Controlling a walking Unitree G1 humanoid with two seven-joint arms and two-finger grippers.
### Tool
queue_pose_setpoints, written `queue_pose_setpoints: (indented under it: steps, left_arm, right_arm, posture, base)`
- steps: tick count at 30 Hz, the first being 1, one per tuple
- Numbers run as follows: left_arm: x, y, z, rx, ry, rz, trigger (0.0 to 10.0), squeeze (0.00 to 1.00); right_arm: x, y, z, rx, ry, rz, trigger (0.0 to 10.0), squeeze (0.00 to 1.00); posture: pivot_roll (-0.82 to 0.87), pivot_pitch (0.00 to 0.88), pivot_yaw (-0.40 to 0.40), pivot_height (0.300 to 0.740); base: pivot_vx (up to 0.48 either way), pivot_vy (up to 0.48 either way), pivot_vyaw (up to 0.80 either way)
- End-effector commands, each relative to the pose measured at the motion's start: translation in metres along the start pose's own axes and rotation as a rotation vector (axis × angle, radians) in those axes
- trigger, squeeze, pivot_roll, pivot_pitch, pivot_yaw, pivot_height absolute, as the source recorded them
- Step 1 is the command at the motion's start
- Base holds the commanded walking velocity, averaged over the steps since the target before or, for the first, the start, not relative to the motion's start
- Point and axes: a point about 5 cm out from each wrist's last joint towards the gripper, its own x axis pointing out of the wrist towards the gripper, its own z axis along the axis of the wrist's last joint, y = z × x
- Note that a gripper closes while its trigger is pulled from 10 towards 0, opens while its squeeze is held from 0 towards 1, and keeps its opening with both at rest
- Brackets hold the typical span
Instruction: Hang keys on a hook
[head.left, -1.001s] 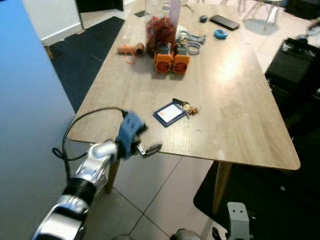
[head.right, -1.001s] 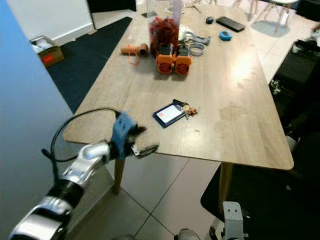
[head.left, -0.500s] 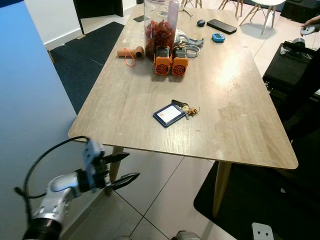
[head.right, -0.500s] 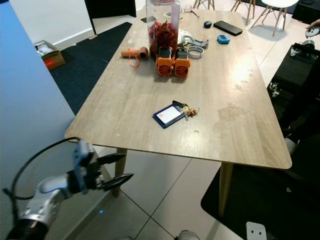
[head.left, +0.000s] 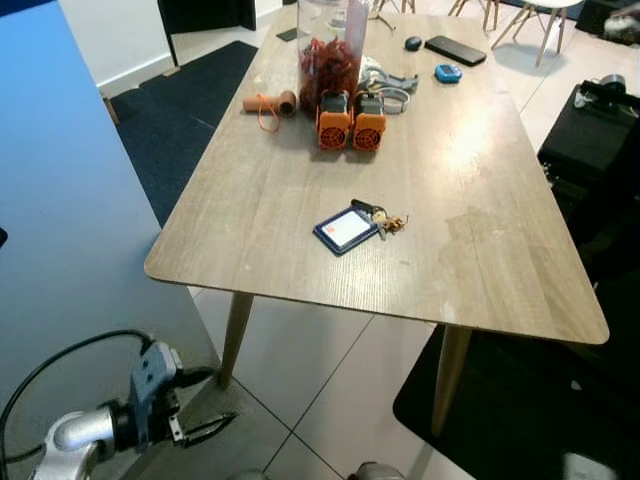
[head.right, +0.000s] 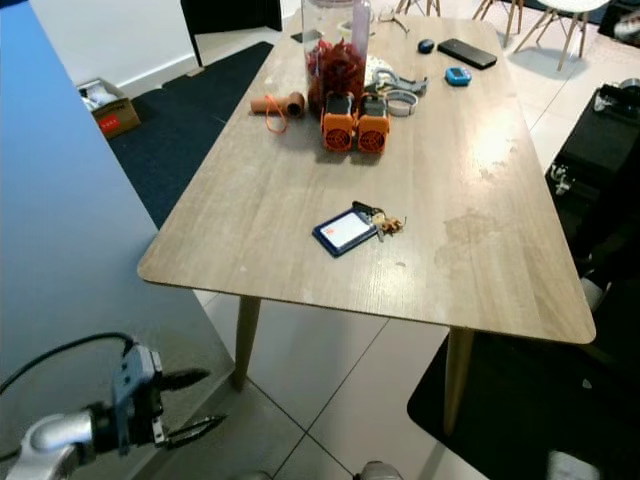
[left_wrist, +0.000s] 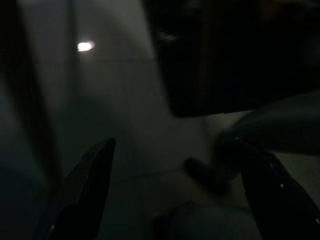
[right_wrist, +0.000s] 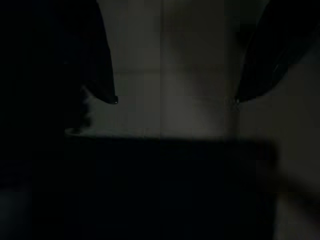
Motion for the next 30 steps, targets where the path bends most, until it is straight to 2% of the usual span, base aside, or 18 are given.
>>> queue_pose_setpoints:
  steps: [1,2,5,7,9,11,12,16,17,19,20,23,24,25,26,27,29,30]
  left_arm:
    - [0.003,0.001,-0.013,-0.033,0.026,0.174,10.0,0.32]
    - [0.003,0.000,-0.022,-0.074,0.047,0.250,10.0,0.32]
    - [0.003,-0.001,-0.027,-0.102,0.059,0.287,10.0,0.32]
    - [0.003,-0.009,-0.039,-0.129,0.105,0.313,10.0,0.32]
    - [0.003,-0.009,-0.039,-0.129,0.105,0.313,10.0,0.32]
    - [0.006,-0.015,-0.052,-0.091,0.217,0.363,10.0,0.29]
    - [0.009,-0.016,-0.059,-0.063,0.298,0.400,10.0,0.28]
    - [0.015,-0.018,-0.069,-0.050,0.392,0.470,10.0,0.26]
    - [0.015,-0.018,-0.069,-0.050,0.392,0.470,10.0,0.26]
    - [0.019,-0.018,-0.070,-0.087,0.397,0.502,10.0,0.26]
    - [0.019,-0.018,-0.070,-0.087,0.397,0.502,10.0,0.26]
    - [0.024,-0.018,-0.070,-0.117,0.387,0.514,10.0,0.26]
    - [0.024,-0.018,-0.070,-0.117,0.387,0.514,10.0,0.26]
    - [0.026,-0.019,-0.070,-0.114,0.396,0.521,10.0,0.26]
    - [0.027,-0.020,-0.071,-0.114,0.403,0.527,10.0,0.27]
    - [0.027,-0.020,-0.071,-0.114,0.403,0.527,10.0,0.27]
    - [0.029,-0.021,-0.072,-0.117,0.414,0.544,10.0,0.27]
    - [0.029,-0.021,-0.072,-0.117,0.414,0.544,10.0,0.27]
  right_arm:
    - [0.001,-0.026,0.024,0.139,-0.126,-0.081,10.0,0.00]
    - [0.001,-0.043,0.046,0.203,-0.220,-0.116,10.0,0.00]
    - [0.000,-0.053,0.060,0.237,-0.279,-0.133,10.0,0.00]
    - [-0.002,-0.073,0.096,0.271,-0.411,-0.159,10.0,0.00]
    - [-0.002,-0.073,0.096,0.271,-0.411,-0.159,10.0,0.00]
    - [-0.008,-0.088,0.137,0.310,-0.560,-0.189,10.0,0.00]
    - [-0.011,-0.090,0.166,0.319,-0.644,-0.196,10.0,0.00]
    - [-0.020,-0.081,0.230,0.347,-0.802,-0.148,10.0,0.00]
    - [-0.020,-0.081,0.230,0.347,-0.802,-0.148,10.0,0.00]
    - [-0.023,-0.060,0.268,0.372,-0.855,-0.051,10.0,0.00]
    - [-0.023,-0.060,0.268,0.372,-0.855,-0.051,10.0,0.00]
    - [-0.027,-0.021,0.305,0.363,-0.881,0.104,10.0,0.00]
    - [-0.027,-0.021,0.305,0.363,-0.881,0.104,10.0,0.00]
    - [-0.032,0.018,0.325,0.304,-0.890,0.236,10.0,0.00]
    - [-0.035,0.038,0.334,0.270,-0.895,0.305,10.0,0.00]
    - [-0.035,0.038,0.334,0.270,-0.895,0.305,10.0,0.00]
    - [-0.042,0.077,0.347,0.224,-0.902,0.431,10.0,0.00]
    - [-0.042,0.077,0.347,0.224,-0.902,0.431,10.0,0.00]
  posture:
    - [0.02,0.092,-0.011,0.740]
    - [0.01,0.091,-0.010,0.740]
    - [0.01,0.091,-0.009,0.740]
    - [0.01,0.087,-0.010,0.740]
    - [0.01,0.087,-0.010,0.740]
    - [0.00,0.084,-0.011,0.740]
    - [0.00,0.083,-0.009,0.740]
    - [0.00,0.085,-0.010,0.740]
    - [0.00,0.085,-0.010,0.740]
    - [0.00,0.089,-0.009,0.740]
    - [0.00,0.089,-0.009,0.740]
    - [0.00,0.093,-0.011,0.740]
    - [0.00,0.093,-0.011,0.740]
    - [0.00,0.095,-0.011,0.740]
    - [0.00,0.096,-0.011,0.740]
    - [0.00,0.096,-0.011,0.740]
    - [0.01,0.097,-0.010,0.740]
    - [0.01,0.097,-0.010,0.740]
  base:
    - [0.000,0.000,0.00]
    - [0.000,0.000,0.00]
    - [0.000,0.000,0.00]
    - [0.000,0.000,0.00]
    - [0.000,0.000,0.00]
    - [0.000,0.000,0.00]
    - [0.000,0.000,0.00]
    - [0.000,0.000,0.00]
    - [0.000,0.000,0.00]
    - [0.000,0.000,0.00]
    - [0.000,0.000,0.00]
    - [0.000,0.000,0.00]
    - [0.000,0.000,0.00]
    - [0.000,0.000,0.00]
    - [0.000,0.000,0.00]
    - [0.000,0.000,0.00]
    - [0.000,0.000,0.00]
    - [0.000,0.000,0.00]
